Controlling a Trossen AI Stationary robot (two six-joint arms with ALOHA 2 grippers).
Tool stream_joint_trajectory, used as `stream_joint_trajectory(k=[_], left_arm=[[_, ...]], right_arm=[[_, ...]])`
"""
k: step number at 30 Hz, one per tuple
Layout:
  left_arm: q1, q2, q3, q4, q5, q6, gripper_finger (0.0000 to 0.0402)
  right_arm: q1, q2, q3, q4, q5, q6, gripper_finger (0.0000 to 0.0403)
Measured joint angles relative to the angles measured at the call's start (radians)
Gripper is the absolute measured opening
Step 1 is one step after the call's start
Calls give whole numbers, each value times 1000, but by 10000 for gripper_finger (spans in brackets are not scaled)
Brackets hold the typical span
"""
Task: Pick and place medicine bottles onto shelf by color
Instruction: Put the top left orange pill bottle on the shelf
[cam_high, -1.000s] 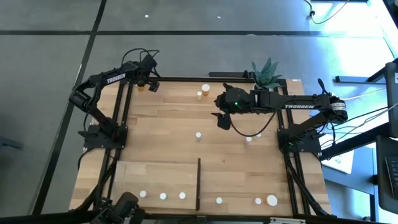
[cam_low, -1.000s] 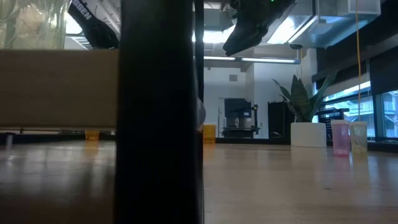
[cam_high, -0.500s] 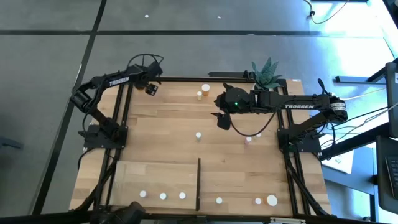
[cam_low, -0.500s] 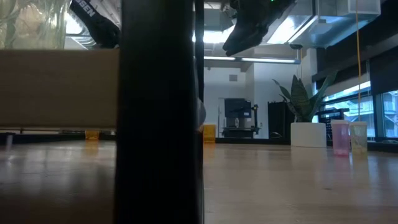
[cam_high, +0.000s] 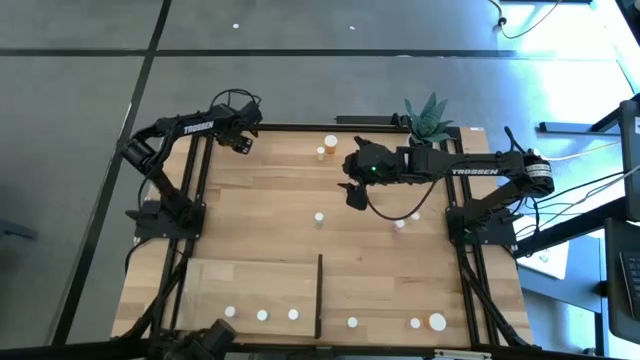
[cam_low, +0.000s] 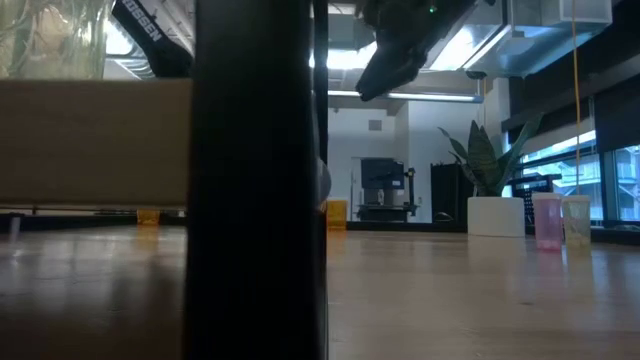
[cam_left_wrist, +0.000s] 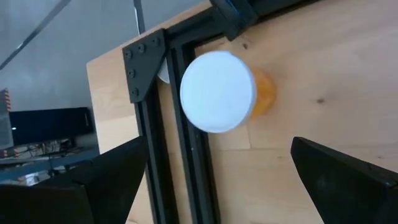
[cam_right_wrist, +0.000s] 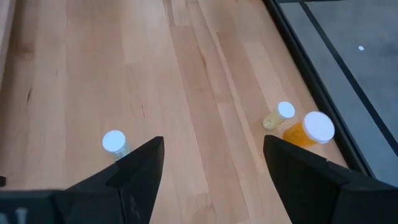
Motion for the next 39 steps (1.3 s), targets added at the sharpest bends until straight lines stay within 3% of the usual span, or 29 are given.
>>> stream_joint_trajectory(k=[9, 39], left_arm=[[-8, 7, 0, 132, 18, 95, 389], [14, 43, 0, 138, 32, 100, 389]], right_arm=[[0, 14, 0, 2, 0, -2, 278], [0, 14, 0, 2, 0, -26, 278]])
